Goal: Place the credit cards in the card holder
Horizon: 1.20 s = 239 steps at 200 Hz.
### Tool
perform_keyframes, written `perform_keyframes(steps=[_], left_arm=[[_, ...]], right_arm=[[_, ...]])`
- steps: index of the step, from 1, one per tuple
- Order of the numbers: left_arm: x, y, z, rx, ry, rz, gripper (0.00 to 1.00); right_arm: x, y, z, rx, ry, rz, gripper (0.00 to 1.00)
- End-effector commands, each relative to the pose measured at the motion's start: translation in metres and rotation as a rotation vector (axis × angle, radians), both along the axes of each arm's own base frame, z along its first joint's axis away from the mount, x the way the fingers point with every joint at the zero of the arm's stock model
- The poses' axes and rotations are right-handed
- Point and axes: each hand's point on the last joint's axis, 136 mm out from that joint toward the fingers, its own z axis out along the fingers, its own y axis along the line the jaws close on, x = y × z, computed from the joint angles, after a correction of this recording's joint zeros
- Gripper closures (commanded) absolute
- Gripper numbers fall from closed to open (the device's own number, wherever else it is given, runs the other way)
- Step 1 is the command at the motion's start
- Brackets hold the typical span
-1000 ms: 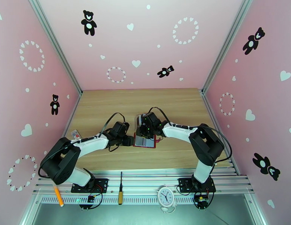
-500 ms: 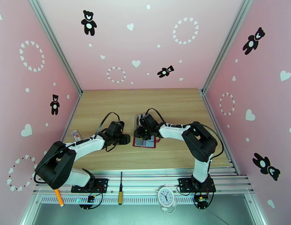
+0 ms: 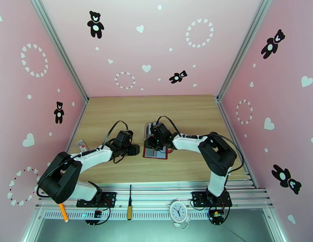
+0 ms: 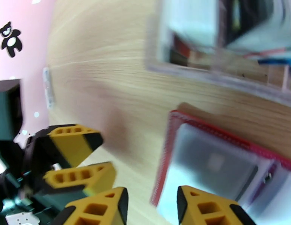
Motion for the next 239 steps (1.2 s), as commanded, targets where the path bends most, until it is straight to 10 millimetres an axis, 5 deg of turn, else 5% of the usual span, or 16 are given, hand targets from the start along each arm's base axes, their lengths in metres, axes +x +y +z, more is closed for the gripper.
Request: perform_keyframes(steps=[1,49,87,116,162,239], left_arm=[[0.008,0.0,0.007,-0.022,-0.04,0.022,0.4],[0.025,-0.015,0.029,-0.088,-0.048,0.054,0.4],[0.064,-0.027,0.071,-0.137,-0.111,0.107,0.4],[0.094,-0.031,0.084,-0.195,-0.114,0.158,0.4],[0.126,-0.041,0.071,-0.246,-0.097,0.156,0.4],[0.129,-0.049,0.038,-0.3,-0.041,0.114,0.41]], right_arm=[[0.0,0.002,0.031,0.023,-0.072,0.03,0.58],[0.006,-0.03,0.057,-0.124,-0.159,0.01,0.57],[0.02,-0.065,0.081,-0.245,-0.23,-0.028,0.57],[0.03,-0.084,0.088,-0.278,-0.25,-0.06,0.45],[0.046,-0.104,0.082,-0.368,-0.255,-0.076,0.41],[0.072,-0.113,0.06,-0.481,-0.226,-0.079,0.4]])
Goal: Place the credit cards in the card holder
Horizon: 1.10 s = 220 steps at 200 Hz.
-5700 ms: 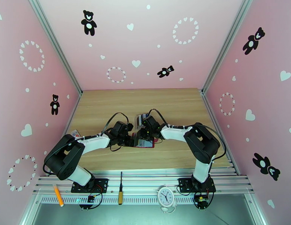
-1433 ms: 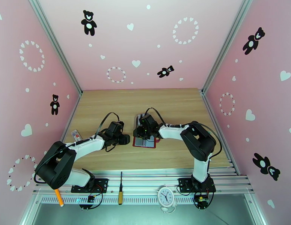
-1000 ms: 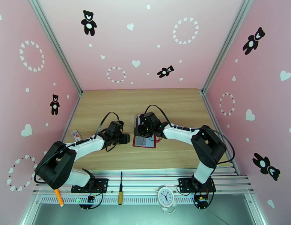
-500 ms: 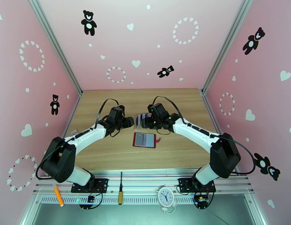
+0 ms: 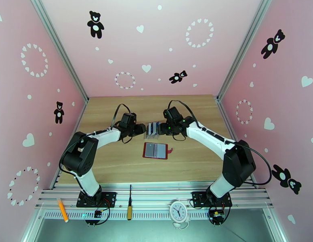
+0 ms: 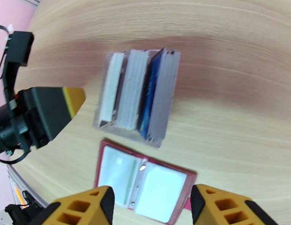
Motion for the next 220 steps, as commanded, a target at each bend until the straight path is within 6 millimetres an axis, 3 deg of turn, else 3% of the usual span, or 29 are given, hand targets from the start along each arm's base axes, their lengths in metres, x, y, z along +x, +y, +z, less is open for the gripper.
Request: perform_keyframes(steps=[1,91,220], left_arm=[[0.003,-0.004,0.001,-0.043,-0.004,-0.025,0.41],[0.0,-0.013,-0.017,-0.067,0.063,-0.057,0.43],[-0.004,-0.019,-0.027,-0.101,0.117,-0.064,0.51]], right_arm=[[0.007,-0.005,-0.011,-0.06,0.027,-0.002,0.4],[0.034,0.002,-0.026,-0.091,0.061,-0.008,0.4],[0.046,0.01,-0.048,-0.116,0.097,0.003,0.4]])
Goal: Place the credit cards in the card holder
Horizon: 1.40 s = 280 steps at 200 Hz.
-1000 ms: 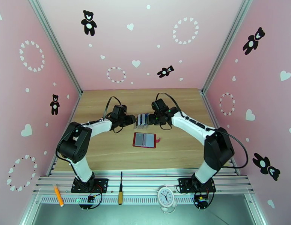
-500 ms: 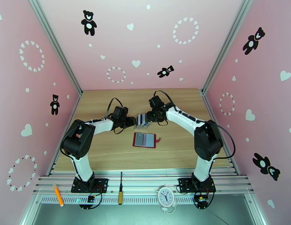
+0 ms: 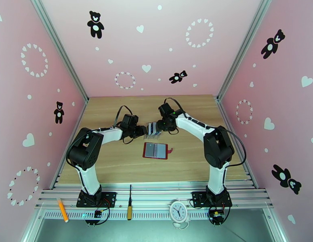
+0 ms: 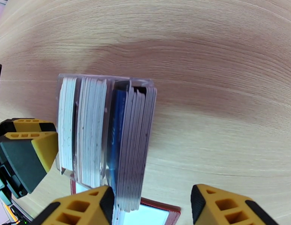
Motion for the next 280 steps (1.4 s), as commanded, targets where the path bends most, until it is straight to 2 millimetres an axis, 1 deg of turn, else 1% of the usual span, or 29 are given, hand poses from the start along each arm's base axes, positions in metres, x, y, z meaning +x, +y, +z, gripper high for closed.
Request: perform_keyframes(steps=[1,80,159,192,241,280], left_arm=[[0.001,-0.004,-0.003,-0.025,0.02,-0.01,0.51],[0.001,-0.005,-0.004,-0.03,0.03,-0.01,0.52],[0.001,-0.006,-0.006,-0.033,0.039,-0.014,0.52],[0.001,-0.006,-0.005,-0.034,0.04,-0.013,0.52],[0.0,-0.006,-0.006,-0.032,0.046,-0.012,0.52],[-0.001,-0.005,-0.008,-0.028,0.05,-0.012,0.52]], right_arm=[[0.003,0.004,-0.004,-0.002,0.017,0.013,0.4],[0.001,0.008,-0.02,-0.036,0.041,0.027,0.4],[0.003,0.006,-0.024,-0.084,0.042,0.039,0.4],[0.004,0.002,-0.027,-0.117,0.047,0.039,0.4],[0.007,-0.006,-0.02,-0.163,0.026,0.036,0.4],[0.01,-0.007,-0.014,-0.175,0.012,0.039,0.4]])
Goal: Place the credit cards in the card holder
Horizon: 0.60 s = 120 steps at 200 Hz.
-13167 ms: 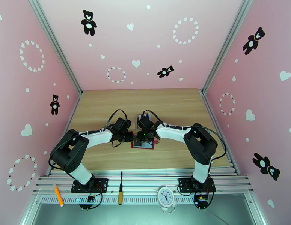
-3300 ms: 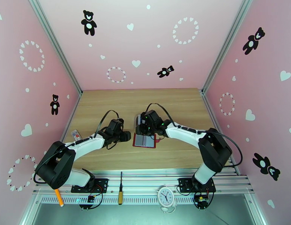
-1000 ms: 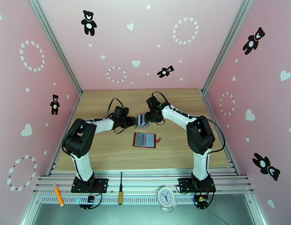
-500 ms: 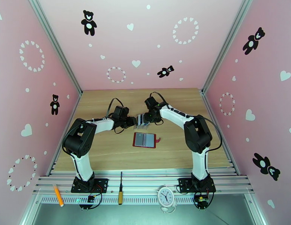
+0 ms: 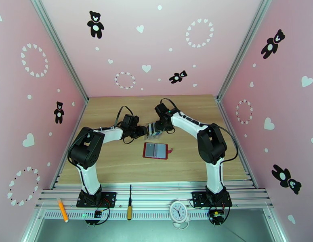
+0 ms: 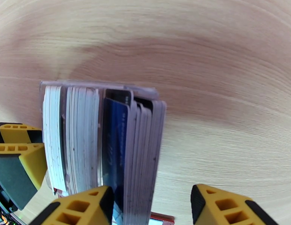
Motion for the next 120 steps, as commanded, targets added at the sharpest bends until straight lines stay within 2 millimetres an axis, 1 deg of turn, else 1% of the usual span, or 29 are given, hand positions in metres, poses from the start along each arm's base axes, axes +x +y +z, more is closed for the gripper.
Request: perform_keyframes(steps=[1,61,90,103,120], left_arm=[[0.002,-0.001,-0.004,-0.004,0.023,0.002,0.52],[0.002,-0.001,-0.004,-0.007,0.024,0.001,0.52],[0.002,-0.001,-0.003,-0.008,0.023,0.002,0.53],[0.001,-0.001,-0.004,-0.008,0.026,0.002,0.53],[0.001,-0.001,-0.004,-0.01,0.027,0.002,0.53]], right_arm=[[0.002,-0.008,-0.001,-0.063,0.004,0.001,0.4],[0.007,-0.01,0.005,-0.075,-0.005,0.003,0.4],[0.008,-0.008,0.008,-0.072,-0.006,0.011,0.4],[0.008,-0.009,0.008,-0.075,-0.005,0.012,0.42],[0.009,-0.008,0.008,-0.076,-0.004,0.016,0.46]])
